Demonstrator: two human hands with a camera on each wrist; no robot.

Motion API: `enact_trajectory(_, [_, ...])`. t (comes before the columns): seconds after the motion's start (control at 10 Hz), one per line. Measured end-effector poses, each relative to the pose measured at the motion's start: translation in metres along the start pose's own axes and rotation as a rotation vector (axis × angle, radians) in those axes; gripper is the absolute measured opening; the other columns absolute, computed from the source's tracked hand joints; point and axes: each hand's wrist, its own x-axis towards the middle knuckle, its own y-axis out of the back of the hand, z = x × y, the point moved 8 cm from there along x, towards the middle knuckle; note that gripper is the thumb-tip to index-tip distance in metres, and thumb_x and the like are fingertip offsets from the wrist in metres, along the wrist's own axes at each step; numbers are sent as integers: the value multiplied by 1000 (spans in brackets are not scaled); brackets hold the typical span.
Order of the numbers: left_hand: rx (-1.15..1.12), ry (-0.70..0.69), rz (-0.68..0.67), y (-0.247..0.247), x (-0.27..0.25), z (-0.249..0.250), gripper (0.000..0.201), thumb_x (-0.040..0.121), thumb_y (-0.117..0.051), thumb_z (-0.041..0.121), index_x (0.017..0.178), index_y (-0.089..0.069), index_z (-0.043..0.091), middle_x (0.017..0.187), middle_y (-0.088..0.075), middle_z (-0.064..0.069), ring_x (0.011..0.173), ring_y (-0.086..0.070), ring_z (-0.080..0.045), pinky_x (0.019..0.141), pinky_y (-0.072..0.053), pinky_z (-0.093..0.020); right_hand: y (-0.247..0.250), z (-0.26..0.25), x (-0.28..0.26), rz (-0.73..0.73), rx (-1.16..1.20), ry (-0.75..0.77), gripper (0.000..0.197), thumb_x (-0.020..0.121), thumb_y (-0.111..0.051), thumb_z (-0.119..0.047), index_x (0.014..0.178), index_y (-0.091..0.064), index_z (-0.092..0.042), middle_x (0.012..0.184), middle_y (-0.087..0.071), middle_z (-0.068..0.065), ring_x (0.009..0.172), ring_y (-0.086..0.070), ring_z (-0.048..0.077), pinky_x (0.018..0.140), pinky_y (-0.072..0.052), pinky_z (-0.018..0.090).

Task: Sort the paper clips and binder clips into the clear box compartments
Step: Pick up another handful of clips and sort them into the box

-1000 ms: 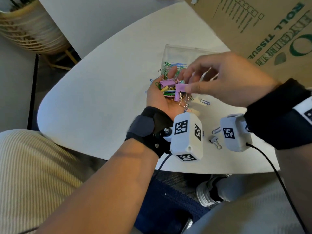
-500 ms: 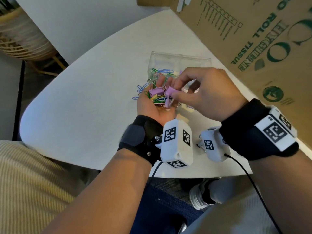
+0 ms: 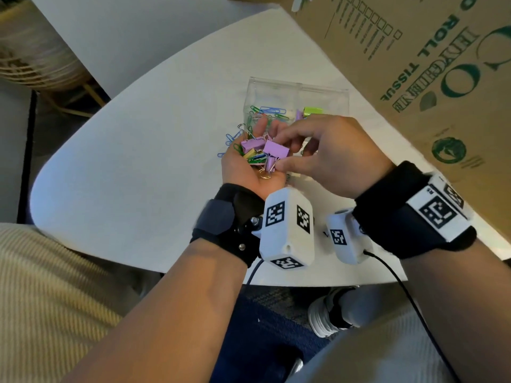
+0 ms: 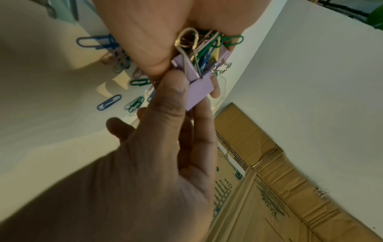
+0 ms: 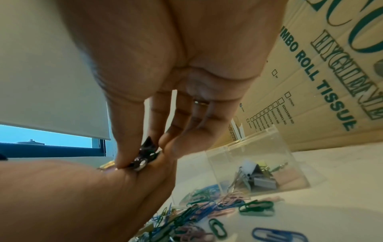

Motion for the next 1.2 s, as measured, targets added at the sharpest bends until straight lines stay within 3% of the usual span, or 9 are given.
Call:
enact_trajectory(0.1, [-52, 3, -68, 0, 7, 2, 37, 100, -34, 26, 77, -56, 7, 45, -61, -6, 49, -59, -20, 49, -50, -23, 2, 0, -1, 34, 49, -10, 21, 72, -81, -30, 92, -74, -32, 83, -67, -10, 69, -54, 4, 74, -45, 24])
enact_trajectory(0.3, [-139, 2, -198, -4, 11, 1, 36, 97, -36, 25, 94, -66, 5, 80, -71, -14, 72, -68, -27, 79, -53, -38, 38, 28, 3, 247, 285, -121, 22, 81, -73, -21, 97, -71, -36, 86, -72, -12, 61, -59, 3, 67, -55, 28])
enact_trajectory(0.5, [-115, 94, -250, -2, 9, -22, 41, 98, -38, 31, 90, -67, 4, 85, -68, -16, 73, -69, -27, 78, -55, -40, 66, 71, 12, 426, 103, -288, 24, 79, -74, -26, 102, -68, -27, 86, -68, -13, 66, -55, -2, 79, -53, 29])
enact_trajectory(0.6, [-102, 124, -261, -4, 7, -29, 41, 97, -37, 31, 89, -67, 4, 82, -69, -15, 73, -68, -27, 76, -56, -38, 56, 72, 18, 304, -99, -298, 36, 81, -72, -38, 115, -65, -29, 110, -65, -9, 89, -56, 7, 80, -42, 23])
enact_trajectory(0.8, [-27, 177, -329, -11, -7, -49, 34, 93, -43, 27, 84, -69, 6, 82, -65, -11, 74, -64, -25, 78, -51, -35, 36, 34, 16, 54, 34, -160, 19, 82, -72, -34, 97, -72, -25, 77, -70, -8, 63, -60, 1, 67, -47, 17])
enact_trajectory(0.9, [53, 173, -309, -8, -5, -52, 31, 94, -45, 29, 83, -67, 10, 82, -67, -9, 69, -67, -24, 81, -49, -35, 14, 26, 11, -131, 60, -144, 20, 87, -68, -30, 107, -71, -28, 69, -68, -17, 54, -63, -5, 67, -53, 16])
enact_trajectory(1.0, [98, 176, -299, -8, -5, -52, 21, 92, -45, 24, 88, -62, 11, 86, -64, -9, 75, -63, -23, 72, -54, -33, -1, 22, 11, -206, -28, -104, 25, 92, -62, -27, 117, -68, -29, 89, -62, -20, 55, -55, -20, 60, -46, 4])
enact_trajectory(1.1, [91, 175, -279, -4, -7, -53, 25, 92, -44, 22, 84, -63, 10, 78, -66, -9, 68, -65, -23, 69, -56, -33, 0, 23, 11, -159, 68, -134, 14, 89, -67, -22, 102, -73, -24, 80, -67, -7, 51, -65, 4, 54, -58, 23])
enact_trajectory(1.2, [28, 177, -270, -2, -7, -49, 34, 95, -42, 24, 81, -67, 5, 78, -68, -13, 65, -68, -26, 69, -57, -37, 10, 22, 11, -105, 159, -129, 4, 85, -71, -16, 88, -74, -18, 69, -70, 1, 55, -66, 10, 61, -59, 29])
